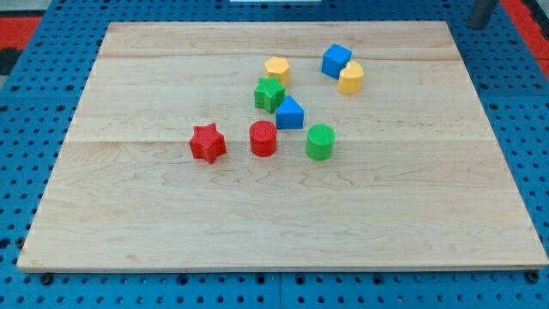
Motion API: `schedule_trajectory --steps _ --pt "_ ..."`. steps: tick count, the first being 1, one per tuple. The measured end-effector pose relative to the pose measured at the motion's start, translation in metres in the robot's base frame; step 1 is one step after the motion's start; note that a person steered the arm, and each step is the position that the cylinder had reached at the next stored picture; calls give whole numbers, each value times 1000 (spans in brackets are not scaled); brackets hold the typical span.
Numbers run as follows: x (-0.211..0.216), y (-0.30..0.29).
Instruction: Move the yellow heart closer to the blue triangle
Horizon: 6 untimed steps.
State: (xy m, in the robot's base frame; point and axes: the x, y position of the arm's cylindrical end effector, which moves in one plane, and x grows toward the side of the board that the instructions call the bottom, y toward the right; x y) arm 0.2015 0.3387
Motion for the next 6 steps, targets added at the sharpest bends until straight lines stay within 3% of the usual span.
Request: schedule_trajectory --steps 4,6 --pt "0 3" --pt "0 -67"
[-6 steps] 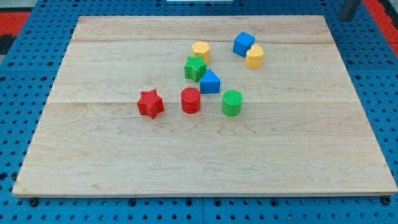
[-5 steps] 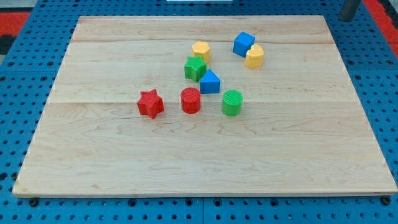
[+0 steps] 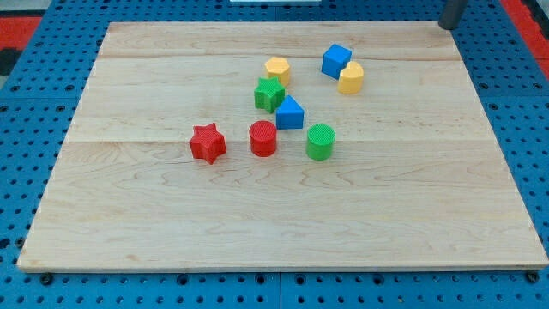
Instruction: Move the yellow heart closer to the blue triangle
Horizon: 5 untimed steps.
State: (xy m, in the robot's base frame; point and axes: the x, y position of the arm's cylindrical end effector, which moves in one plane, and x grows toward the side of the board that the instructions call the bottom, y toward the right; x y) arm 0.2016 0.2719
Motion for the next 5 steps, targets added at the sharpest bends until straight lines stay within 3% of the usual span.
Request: schedule_trajectory --steps 1,3,5 --pt "1 -11" --pt "67 -7" --pt "130 -49"
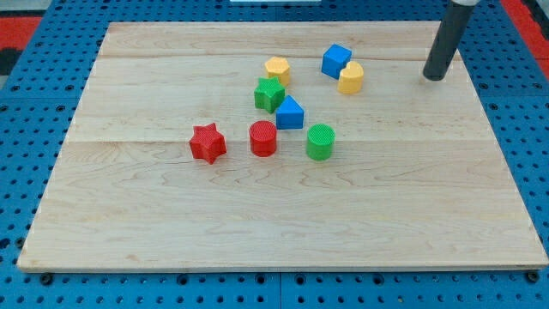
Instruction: Move the yellow heart closer to the blue triangle
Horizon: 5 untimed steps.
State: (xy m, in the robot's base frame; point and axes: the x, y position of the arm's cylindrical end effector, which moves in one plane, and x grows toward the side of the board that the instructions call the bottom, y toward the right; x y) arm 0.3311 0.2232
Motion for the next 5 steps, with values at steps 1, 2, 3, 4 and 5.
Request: schedule_trajectory --steps 1,2,3,4,5 --pt "3 -35" --pt "-8 -57" --pt "-14 -71" --pt "-14 -92" --pt "-13 -127"
